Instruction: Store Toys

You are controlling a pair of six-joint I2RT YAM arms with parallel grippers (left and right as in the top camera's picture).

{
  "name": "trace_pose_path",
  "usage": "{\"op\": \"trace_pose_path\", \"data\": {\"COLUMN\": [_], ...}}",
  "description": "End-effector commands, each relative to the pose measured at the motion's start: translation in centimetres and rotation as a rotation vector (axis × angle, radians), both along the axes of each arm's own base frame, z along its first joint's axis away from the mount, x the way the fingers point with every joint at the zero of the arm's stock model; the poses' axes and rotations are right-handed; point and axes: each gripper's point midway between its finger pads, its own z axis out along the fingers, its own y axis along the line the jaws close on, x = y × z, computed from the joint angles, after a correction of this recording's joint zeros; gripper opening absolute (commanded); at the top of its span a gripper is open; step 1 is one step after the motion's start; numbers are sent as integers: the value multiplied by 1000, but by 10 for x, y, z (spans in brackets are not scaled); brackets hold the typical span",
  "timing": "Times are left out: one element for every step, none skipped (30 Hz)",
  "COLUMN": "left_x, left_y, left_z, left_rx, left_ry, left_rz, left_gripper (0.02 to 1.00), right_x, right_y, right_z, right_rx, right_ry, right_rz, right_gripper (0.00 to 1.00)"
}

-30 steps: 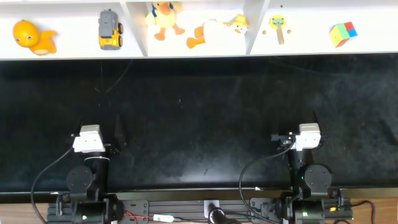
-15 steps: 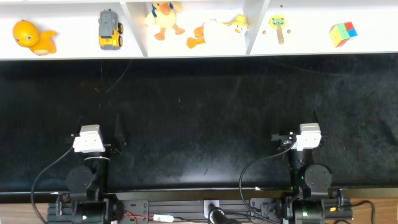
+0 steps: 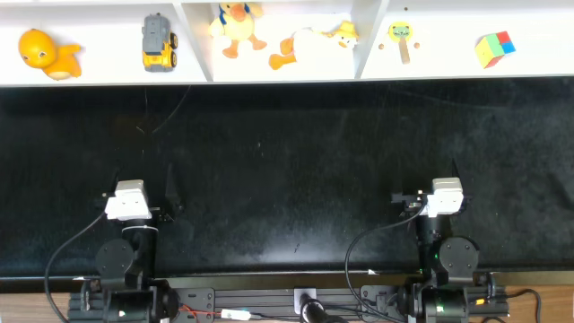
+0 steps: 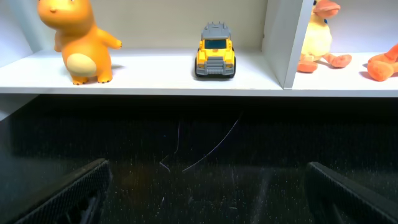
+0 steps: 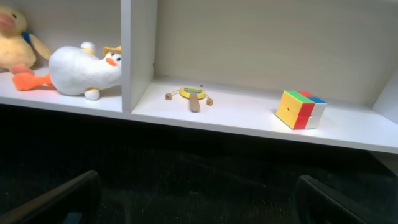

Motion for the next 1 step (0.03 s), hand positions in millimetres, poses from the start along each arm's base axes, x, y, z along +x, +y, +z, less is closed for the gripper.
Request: {"op": "trace_pose_path", "data": {"left_x": [0], "left_y": [1], "left_z": [1], "left_rx": [-2], "left_ry": [-7], "left_rz": [5], "left_gripper": [998], "right_x": [0], "right_y": [-2], "right_z": [-4], "right_rx": [8], "right_ry": [4], "right_rz": [-8], "right_gripper": [993]}}
